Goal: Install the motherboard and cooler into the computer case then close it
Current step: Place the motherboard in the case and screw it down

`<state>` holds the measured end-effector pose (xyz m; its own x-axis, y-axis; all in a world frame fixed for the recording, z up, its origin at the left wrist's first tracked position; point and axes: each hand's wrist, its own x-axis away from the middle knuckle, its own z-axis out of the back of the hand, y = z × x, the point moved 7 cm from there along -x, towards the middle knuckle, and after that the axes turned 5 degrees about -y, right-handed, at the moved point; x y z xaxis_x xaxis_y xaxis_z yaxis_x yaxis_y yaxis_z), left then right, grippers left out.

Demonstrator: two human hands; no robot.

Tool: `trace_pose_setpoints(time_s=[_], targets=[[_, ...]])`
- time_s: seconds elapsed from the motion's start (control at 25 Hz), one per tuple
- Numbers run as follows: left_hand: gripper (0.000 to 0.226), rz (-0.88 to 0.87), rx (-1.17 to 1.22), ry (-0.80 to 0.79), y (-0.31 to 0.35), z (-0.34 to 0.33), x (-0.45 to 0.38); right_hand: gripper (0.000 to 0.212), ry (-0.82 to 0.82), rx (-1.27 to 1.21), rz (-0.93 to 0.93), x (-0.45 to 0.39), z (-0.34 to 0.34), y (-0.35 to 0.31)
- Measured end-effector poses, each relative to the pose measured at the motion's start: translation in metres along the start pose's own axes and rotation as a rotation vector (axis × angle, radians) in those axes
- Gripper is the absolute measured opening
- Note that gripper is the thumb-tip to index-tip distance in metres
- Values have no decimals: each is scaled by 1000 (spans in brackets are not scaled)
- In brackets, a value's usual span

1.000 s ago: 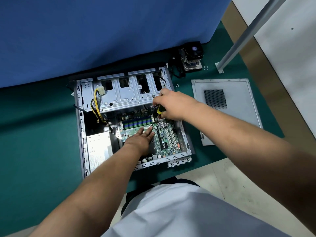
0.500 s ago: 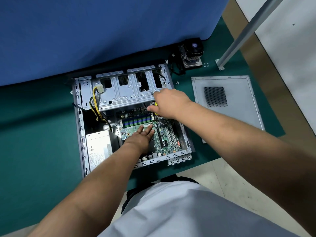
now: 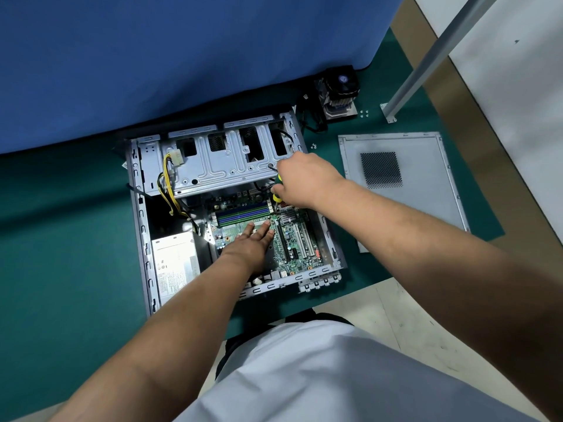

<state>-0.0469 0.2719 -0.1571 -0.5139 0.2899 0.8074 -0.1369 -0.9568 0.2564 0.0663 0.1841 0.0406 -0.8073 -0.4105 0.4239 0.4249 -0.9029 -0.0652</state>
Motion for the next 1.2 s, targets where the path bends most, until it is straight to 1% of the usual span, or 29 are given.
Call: trace_pose_setpoints(time_s=[0.24,0.44,0.6,0.72,0.88,1.08,1.2], targets=[[87,-4,3,0,0,1,2,30,14,-29,-24,2,-2,-2],[83,-6,21,-1,1,1,3,22,-56,2,40,2,-1,-2],[83,-5,24,-2,1,0,4,25,-67,42,76,1,-3,-6],[84,-11,13,5,3,1,5,31,-68,53,89,-2,-4,-6],[86,-15,12,8,2,1,4,33,-65,51,113,-5,-5,-6],[85,-22,26,-3,3,1,3,33,-64,26,107,-3,-5,-3],[82,-36,68,17,1,6,4,31,-47,-39,92,2,2,4]])
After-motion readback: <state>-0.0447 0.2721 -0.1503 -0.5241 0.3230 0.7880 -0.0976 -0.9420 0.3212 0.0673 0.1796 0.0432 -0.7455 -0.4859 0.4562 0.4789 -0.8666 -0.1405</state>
